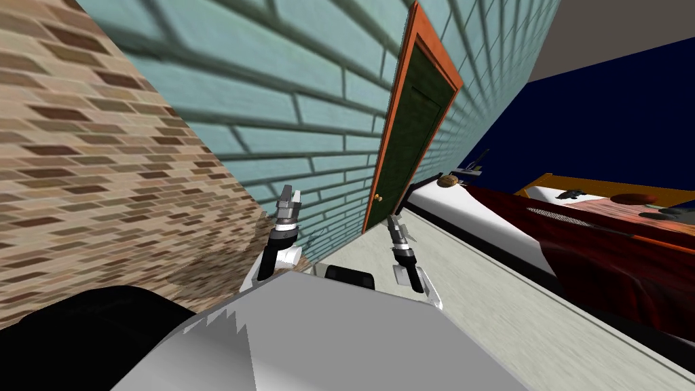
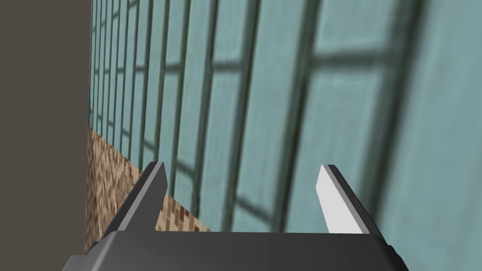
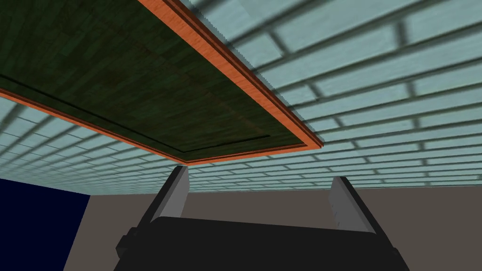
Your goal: Pull the door open
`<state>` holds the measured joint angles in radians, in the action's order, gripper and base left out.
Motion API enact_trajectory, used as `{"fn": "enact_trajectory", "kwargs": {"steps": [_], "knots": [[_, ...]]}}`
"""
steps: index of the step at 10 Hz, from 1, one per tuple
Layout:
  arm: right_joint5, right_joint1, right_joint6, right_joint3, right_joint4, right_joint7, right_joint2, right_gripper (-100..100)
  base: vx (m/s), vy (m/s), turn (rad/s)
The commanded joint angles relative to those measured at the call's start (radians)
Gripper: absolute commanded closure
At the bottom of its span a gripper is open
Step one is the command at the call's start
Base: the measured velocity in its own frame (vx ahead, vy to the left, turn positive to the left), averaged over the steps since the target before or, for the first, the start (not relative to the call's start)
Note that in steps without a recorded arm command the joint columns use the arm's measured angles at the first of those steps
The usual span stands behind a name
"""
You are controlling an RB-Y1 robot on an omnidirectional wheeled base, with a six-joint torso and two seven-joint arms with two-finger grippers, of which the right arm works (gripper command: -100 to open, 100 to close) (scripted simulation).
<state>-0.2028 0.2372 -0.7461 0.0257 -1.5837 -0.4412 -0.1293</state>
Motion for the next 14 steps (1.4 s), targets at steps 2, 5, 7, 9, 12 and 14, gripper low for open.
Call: {"fn": "enact_trajectory", "kwargs": {"steps": [2,5,7,9,12,14], "knots": [[-0.013,-0.028,-0.015,0.003,0.069,-0.048,-0.009,-100,0.074,-0.103,0.071],[-0.028,-0.06,-0.036,0.005,0.154,-0.102,-0.018,-100,0.084,-0.091,0.074],[-0.038,-0.082,-0.05,0.007,0.211,-0.138,-0.025,-100,0.088,-0.095,0.079],[-0.047,-0.103,-0.064,0.009,0.267,-0.174,-0.031,-100,0.078,-0.088,0.068],[-0.062,-0.135,-0.085,0.012,0.352,-0.228,-0.04,-100,0.086,-0.089,0.071],[-0.067,-0.145,-0.091,0.013,0.379,-0.245,-0.043,-100,0.052,-0.081,0.052]]}}
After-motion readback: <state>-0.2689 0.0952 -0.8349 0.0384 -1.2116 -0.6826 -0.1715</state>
